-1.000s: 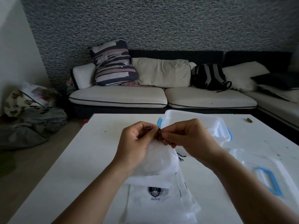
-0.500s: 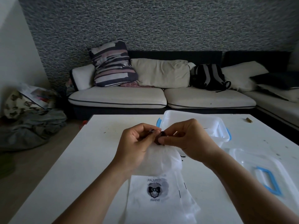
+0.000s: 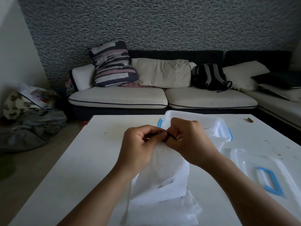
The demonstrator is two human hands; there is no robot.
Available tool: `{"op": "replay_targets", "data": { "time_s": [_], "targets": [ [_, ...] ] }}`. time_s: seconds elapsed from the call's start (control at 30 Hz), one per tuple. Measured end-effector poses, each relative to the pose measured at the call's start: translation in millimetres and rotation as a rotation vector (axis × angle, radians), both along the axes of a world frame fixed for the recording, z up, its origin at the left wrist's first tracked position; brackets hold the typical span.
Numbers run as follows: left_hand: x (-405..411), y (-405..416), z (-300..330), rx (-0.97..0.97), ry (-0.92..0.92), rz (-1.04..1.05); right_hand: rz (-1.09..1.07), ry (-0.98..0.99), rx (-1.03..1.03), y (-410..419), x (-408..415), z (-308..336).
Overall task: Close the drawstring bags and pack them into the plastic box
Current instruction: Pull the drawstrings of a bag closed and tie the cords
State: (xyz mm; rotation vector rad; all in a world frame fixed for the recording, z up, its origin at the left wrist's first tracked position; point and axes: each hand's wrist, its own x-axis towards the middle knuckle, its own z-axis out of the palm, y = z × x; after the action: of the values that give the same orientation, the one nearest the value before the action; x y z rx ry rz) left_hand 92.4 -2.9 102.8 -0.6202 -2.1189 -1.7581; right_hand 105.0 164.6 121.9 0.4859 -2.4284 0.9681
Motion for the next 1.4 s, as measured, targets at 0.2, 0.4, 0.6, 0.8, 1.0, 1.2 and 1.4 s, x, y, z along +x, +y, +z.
{"op": "replay_targets", "data": {
  "time_s": [0.2,0.4,0.6,0.8,1.0,1.2,1.4],
  "targets": [
    [-3,-3,2,0.104,-0.033,-0.020,0.176,-0.314,-0.392,2,0,5],
    [-2,-6,3,0.293,-0.168,-0.115,0.428,-0.532,-0.877,5,2,4],
    [-2,-9,4,0.336,-0.205,-0.140,0.385,-0.540,-0.842,16,-4,3],
    [-2,-8,0,0.241,-0.130,-0.111,0.373,-0.543,-0.896,14,-2,6],
    [-4,-6,-1,0.223,-0.079,-0.088,0.448,-0.735,-1.133,4,-3,2],
    [-3,-6,-1,0.181,-0.006,-0.038,0.487,-0.779,-1.148,8,-4,1],
    [-2,-7,-1,0.137,0.021,-0.049,0.427,-0.723,-0.650,10,-3,9]
  ]
}}
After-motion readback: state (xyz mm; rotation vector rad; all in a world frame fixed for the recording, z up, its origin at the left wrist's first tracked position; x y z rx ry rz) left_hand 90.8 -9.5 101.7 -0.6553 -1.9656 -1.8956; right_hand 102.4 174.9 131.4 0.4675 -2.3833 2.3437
